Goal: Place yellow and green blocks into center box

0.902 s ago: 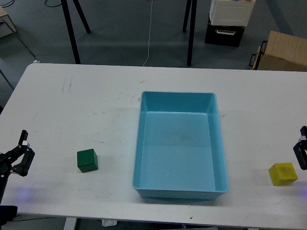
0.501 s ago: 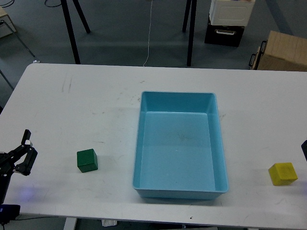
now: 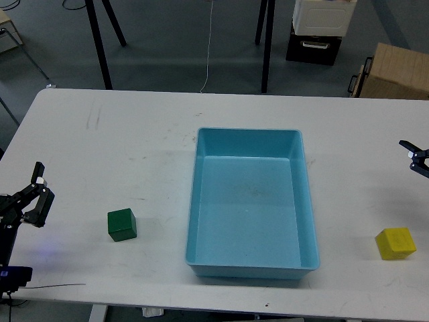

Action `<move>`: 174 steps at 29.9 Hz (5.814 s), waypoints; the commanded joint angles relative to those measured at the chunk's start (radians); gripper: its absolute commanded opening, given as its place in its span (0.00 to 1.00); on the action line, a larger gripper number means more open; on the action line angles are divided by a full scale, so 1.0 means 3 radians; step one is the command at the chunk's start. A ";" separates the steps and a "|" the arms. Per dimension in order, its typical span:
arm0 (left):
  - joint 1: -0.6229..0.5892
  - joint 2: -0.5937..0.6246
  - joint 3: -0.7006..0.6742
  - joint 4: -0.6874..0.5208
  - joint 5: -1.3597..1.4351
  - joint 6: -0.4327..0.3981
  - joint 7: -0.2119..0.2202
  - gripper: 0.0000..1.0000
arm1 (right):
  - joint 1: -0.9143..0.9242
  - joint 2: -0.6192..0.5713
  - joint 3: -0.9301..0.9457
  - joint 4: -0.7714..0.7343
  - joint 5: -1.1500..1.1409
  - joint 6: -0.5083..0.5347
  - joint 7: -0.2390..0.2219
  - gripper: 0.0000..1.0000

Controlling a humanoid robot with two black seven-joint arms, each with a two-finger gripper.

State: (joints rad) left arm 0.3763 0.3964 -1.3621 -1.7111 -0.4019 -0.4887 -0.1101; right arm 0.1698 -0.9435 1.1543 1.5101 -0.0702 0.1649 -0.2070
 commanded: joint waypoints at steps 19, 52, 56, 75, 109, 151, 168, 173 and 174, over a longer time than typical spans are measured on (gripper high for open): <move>-0.0221 -0.0012 0.0271 0.0064 0.0020 0.0000 -0.0011 1.00 | 0.3683 -0.0398 -0.4706 0.0177 -0.2746 0.1079 -0.0281 1.00; -0.0283 -0.0048 0.0378 0.0207 0.0025 0.0000 -0.0011 1.00 | 0.3008 -0.0194 -0.4783 0.0187 -0.3151 0.1066 -0.0261 0.58; -0.0283 -0.0058 0.0378 0.0207 0.0061 0.0000 -0.0011 1.00 | 0.3003 -0.0184 -0.4778 0.0187 -0.3156 0.1061 -0.0261 0.38; -0.0278 -0.0125 0.0378 0.0212 0.0148 0.0000 -0.0016 1.00 | 0.3794 -0.0093 -0.4262 0.0637 -0.2539 0.0979 -0.0246 0.00; -0.0267 -0.0202 0.0378 0.0238 0.0215 0.0000 -0.0022 1.00 | 0.4102 0.2102 -0.4646 -0.1070 -0.2154 0.0749 -0.0266 0.96; -0.0584 -0.0150 0.0588 0.0463 0.0209 0.0000 -0.0027 1.00 | 0.0209 0.1294 0.0308 -0.1436 0.2290 0.1079 0.0613 0.95; -0.0579 -0.0156 0.0139 0.0386 0.0189 0.0000 -0.0032 1.00 | -0.1998 0.1872 0.1179 0.0049 0.2070 0.1079 0.0624 0.96; -0.0605 -0.0166 -0.0423 0.0421 0.0189 0.0000 0.0009 1.00 | -0.2013 0.1831 0.1174 0.0044 0.2029 0.1079 0.0629 0.96; -0.0625 -0.0156 -0.0592 0.0472 0.0199 0.0000 0.0024 1.00 | -0.2023 0.1821 0.1174 0.0054 0.2029 0.1079 0.0629 0.96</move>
State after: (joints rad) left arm 0.2006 0.3481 -1.4160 -1.5942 -0.3451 -0.4887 -0.1170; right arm -0.4309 -0.3874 1.5079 1.5225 0.5411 0.4888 -0.0196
